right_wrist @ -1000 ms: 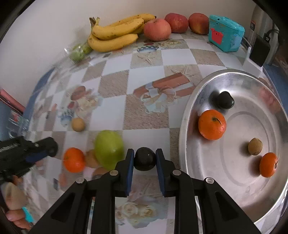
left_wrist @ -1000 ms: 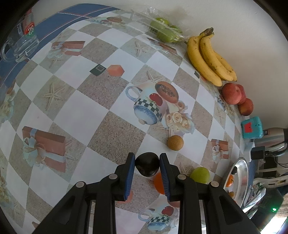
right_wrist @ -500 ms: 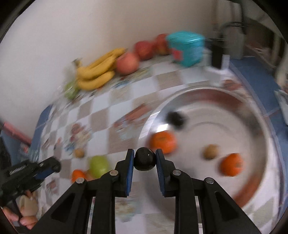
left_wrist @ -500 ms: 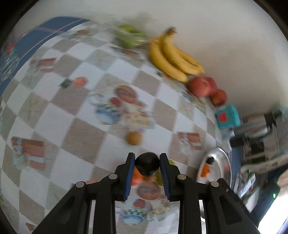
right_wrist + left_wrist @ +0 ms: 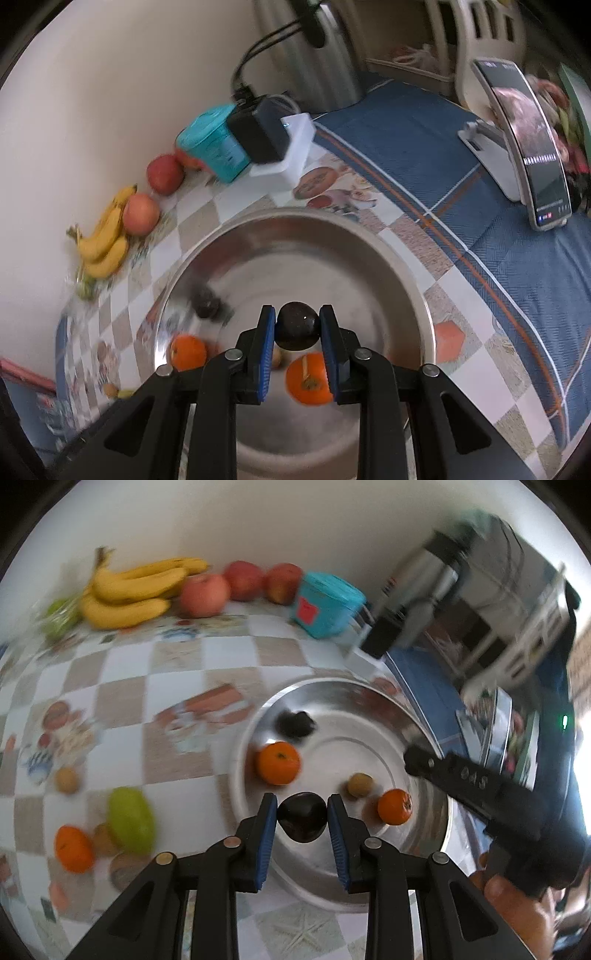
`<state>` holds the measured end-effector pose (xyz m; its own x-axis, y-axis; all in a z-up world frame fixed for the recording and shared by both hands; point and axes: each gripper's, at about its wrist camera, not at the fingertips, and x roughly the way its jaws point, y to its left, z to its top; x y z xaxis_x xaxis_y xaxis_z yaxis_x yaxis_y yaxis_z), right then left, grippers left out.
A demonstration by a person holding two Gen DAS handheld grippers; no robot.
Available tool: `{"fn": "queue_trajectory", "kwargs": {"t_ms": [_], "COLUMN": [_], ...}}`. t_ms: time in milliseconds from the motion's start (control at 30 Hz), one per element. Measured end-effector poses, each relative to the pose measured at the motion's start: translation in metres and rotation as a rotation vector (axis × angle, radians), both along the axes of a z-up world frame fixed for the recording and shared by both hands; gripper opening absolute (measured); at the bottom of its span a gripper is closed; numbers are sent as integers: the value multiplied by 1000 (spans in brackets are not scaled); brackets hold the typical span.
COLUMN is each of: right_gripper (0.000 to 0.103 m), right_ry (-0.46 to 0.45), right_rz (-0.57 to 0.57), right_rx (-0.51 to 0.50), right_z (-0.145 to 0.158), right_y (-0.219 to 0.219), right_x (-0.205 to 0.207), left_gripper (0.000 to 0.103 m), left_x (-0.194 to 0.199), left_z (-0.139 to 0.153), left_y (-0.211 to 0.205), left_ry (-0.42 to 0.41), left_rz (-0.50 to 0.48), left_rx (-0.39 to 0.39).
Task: Organize fruits
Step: 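Carry the plum with the left tool while the right tool carries its plum over the tray, then open the left tool over the tray while the right tool releases its plum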
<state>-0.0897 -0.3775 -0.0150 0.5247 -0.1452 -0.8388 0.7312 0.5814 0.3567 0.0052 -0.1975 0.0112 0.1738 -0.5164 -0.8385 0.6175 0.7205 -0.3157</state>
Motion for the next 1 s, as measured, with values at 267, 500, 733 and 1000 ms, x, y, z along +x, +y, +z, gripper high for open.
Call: {"fn": "queue_trajectory", "kwargs": {"t_ms": [267,500,733,1000], "right_gripper": [26,47,58,60], "right_ry": [36,45,28,69], "right_rz": [-17,-4,-24,-13], "right_rx": [-2,-21,-43,-50], "right_z": [-13,-11,3,9], "right_y": [-8,-4,-7,-4], "right_x": [0,3,-2,-5], "left_gripper": [30,34,50,65], "left_x": [-10,-15,-9,19], "left_z": [-20,-20,-9,1], "left_y": [-19,-19,-11,24], "left_ry": [-19,-17,-18,-13], "left_rz": [-53,-72,-50,104], "left_rx": [49,52,28,76]}}
